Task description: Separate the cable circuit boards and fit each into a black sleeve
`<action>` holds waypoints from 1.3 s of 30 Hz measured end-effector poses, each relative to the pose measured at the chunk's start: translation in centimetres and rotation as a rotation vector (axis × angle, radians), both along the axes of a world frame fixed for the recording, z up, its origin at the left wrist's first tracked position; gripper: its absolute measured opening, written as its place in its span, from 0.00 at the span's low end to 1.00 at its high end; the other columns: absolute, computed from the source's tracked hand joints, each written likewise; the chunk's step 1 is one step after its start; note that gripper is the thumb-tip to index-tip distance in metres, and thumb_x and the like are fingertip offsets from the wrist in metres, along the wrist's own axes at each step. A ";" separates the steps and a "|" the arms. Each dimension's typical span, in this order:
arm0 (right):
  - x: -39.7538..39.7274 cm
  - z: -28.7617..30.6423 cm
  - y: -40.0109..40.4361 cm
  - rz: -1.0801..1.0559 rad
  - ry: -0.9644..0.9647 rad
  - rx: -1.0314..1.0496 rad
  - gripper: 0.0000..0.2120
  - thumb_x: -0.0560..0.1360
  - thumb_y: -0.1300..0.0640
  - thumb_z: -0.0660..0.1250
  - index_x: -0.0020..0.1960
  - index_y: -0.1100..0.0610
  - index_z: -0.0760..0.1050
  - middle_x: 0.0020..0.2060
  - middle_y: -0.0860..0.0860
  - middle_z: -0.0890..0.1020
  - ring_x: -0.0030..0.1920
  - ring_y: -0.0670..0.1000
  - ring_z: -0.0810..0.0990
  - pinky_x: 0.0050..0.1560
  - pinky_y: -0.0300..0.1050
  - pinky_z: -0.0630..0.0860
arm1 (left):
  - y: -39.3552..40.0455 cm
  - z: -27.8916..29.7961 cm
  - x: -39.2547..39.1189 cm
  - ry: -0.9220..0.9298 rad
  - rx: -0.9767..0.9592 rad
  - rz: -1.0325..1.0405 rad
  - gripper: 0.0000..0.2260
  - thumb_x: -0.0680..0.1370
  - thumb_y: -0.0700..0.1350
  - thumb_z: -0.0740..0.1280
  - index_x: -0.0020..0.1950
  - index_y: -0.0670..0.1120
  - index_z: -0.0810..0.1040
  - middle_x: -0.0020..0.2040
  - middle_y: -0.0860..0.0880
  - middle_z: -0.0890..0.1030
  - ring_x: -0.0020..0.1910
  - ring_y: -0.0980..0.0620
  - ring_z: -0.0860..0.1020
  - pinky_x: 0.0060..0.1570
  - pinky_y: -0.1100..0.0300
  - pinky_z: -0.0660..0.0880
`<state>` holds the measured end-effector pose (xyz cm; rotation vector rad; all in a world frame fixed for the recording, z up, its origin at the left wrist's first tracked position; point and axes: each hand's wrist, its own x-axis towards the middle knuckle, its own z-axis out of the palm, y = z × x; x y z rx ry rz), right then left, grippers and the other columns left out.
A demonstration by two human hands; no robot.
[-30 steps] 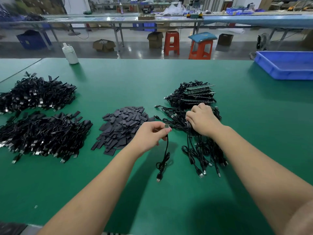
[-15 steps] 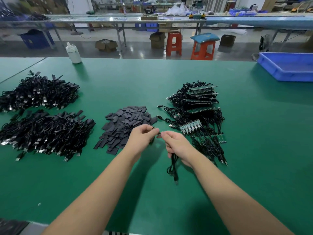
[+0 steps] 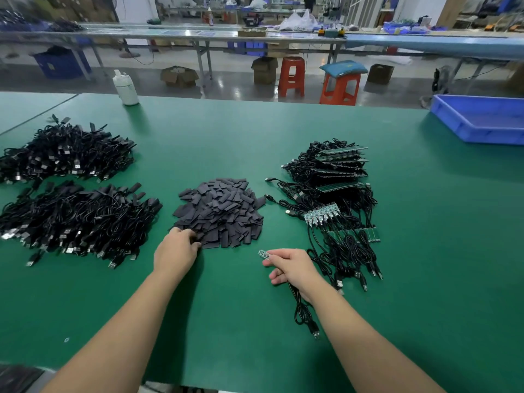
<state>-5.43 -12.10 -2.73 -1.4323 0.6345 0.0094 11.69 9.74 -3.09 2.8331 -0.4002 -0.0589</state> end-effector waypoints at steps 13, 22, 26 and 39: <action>-0.5 -0.7 -0.2 0.087 -0.015 -0.074 0.08 0.79 0.64 0.66 0.58 0.58 0.79 0.47 0.57 0.85 0.32 0.46 0.78 0.37 0.42 0.81 | -0.9 0.4 0.3 0.051 -0.269 0.169 0.05 0.76 0.46 0.68 0.47 0.54 0.83 0.54 0.49 0.76 0.43 0.48 0.76 0.42 0.57 0.72; -0.6 -1.0 -0.6 0.110 -0.010 -0.072 0.09 0.79 0.63 0.66 0.58 0.58 0.80 0.45 0.55 0.85 0.32 0.46 0.79 0.37 0.42 0.81 | -1.8 0.9 -1.3 -0.110 -0.408 0.107 0.03 0.75 0.44 0.71 0.43 0.51 0.83 0.50 0.49 0.79 0.53 0.46 0.74 0.45 0.53 0.74; -0.7 -1.0 -0.8 0.142 -0.003 -0.071 0.07 0.79 0.63 0.66 0.54 0.54 0.80 0.44 0.54 0.85 0.33 0.46 0.80 0.38 0.42 0.81 | -2.3 0.9 -2.4 -0.186 -0.469 0.055 0.02 0.75 0.44 0.72 0.43 0.49 0.85 0.49 0.50 0.81 0.54 0.45 0.74 0.52 0.50 0.74; -0.8 -0.7 -0.8 0.156 -0.009 -0.048 0.09 0.79 0.64 0.66 0.59 0.61 0.78 0.44 0.56 0.83 0.31 0.46 0.78 0.35 0.40 0.80 | -3.9 2.4 -3.7 0.005 -0.494 0.007 0.06 0.78 0.45 0.68 0.41 0.54 0.78 0.37 0.58 0.80 0.40 0.53 0.78 0.37 0.60 0.72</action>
